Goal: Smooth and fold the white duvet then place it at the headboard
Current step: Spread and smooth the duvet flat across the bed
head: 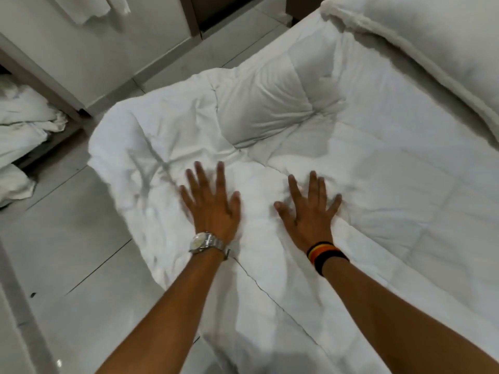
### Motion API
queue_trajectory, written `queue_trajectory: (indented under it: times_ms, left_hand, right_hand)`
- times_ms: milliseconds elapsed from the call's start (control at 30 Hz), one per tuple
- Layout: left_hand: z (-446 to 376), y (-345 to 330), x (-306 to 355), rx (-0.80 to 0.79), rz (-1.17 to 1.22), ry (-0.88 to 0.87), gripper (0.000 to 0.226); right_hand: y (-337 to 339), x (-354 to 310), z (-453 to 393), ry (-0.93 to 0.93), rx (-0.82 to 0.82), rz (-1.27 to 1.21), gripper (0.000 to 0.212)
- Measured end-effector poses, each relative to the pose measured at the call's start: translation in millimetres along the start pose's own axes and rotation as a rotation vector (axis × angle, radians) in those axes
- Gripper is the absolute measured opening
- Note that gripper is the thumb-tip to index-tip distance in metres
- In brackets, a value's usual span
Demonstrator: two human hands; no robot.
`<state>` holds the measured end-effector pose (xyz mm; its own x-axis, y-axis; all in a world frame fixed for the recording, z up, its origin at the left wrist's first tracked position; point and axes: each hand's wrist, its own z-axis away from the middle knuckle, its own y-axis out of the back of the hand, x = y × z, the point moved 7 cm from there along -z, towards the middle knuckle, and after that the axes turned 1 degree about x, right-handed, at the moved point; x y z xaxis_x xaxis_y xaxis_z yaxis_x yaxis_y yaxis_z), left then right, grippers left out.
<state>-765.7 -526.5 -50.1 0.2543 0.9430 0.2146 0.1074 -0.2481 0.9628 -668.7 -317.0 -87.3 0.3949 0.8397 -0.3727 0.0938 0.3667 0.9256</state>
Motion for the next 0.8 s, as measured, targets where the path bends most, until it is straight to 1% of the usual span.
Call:
queue_trajectory:
  times_ms: [33, 67, 133, 233, 300, 367, 400, 467, 500, 533, 600, 667, 733, 800]
  left_hand:
    - [-1.2, -9.3, 10.4, -0.024, 0.008, -0.068, 0.072]
    - [-2.9, -18.8, 15.5, -0.048, 0.020, -0.100, 0.070]
    - [-1.3, -34.4, 17.1, -0.073, 0.030, -0.105, 0.066]
    - [0.3, -46.6, 9.6, -0.081, 0.024, -0.120, 0.064]
    - [-0.8, -49.9, 2.9, -0.068, 0.037, -0.151, 0.065]
    - [1.0, -52.0, 1.9, -0.065, 0.045, -0.171, 0.065]
    - [1.9, -53.8, 1.8, -0.066, 0.044, -0.172, 0.065]
    - [2.4, -58.4, 2.4, -0.070, 0.037, -0.169, 0.065]
    - [0.4, -61.4, 2.1, -0.073, 0.032, -0.162, 0.065]
    - [-0.7, -63.1, 1.2, -0.079, 0.027, -0.154, 0.065]
    - [-5.2, -65.7, 0.0, -0.079, 0.026, -0.154, 0.067]
    - [-10.0, -64.1, -2.1, -0.083, 0.025, -0.160, 0.068]
    - [-16.4, -61.0, -6.1, -0.080, 0.013, -0.168, 0.069]
    - [-27.0, -57.9, -13.8, -0.079, -0.006, -0.154, 0.069]
  right_hand:
    - [6.2, -5.1, -15.2, 0.006, 0.023, -0.016, 0.075]
    - [13.3, -10.0, -31.5, 0.016, 0.048, -0.026, 0.074]
    - [23.5, -13.8, -63.7, 0.039, 0.078, -0.051, 0.074]
    - [29.9, -12.8, -108.3, 0.051, 0.070, -0.114, 0.076]
    - [41.1, -14.9, -135.8, 0.047, 0.133, -0.179, 0.083]
    - [58.2, -19.0, -162.6, 0.023, 0.216, -0.289, 0.096]
    - [64.4, -23.2, -177.6, 0.003, 0.220, -0.354, 0.103]
    - [66.3, -41.6, -215.6, -0.052, 0.132, -0.469, 0.116]
    - [65.3, -57.8, -236.8, -0.051, 0.066, -0.503, 0.121]
    - [63.2, -78.3, -256.2, -0.014, -0.001, -0.509, 0.121]
    - [55.0, -116.7, -288.4, 0.112, -0.118, -0.423, 0.109]
    - [38.8, -125.2, -302.1, 0.125, -0.212, -0.340, 0.096]
    - [30.7, -111.6, -294.7, 0.095, -0.163, -0.317, 0.091]
    - [25.7, -94.1, -268.7, 0.074, -0.103, -0.317, 0.086]
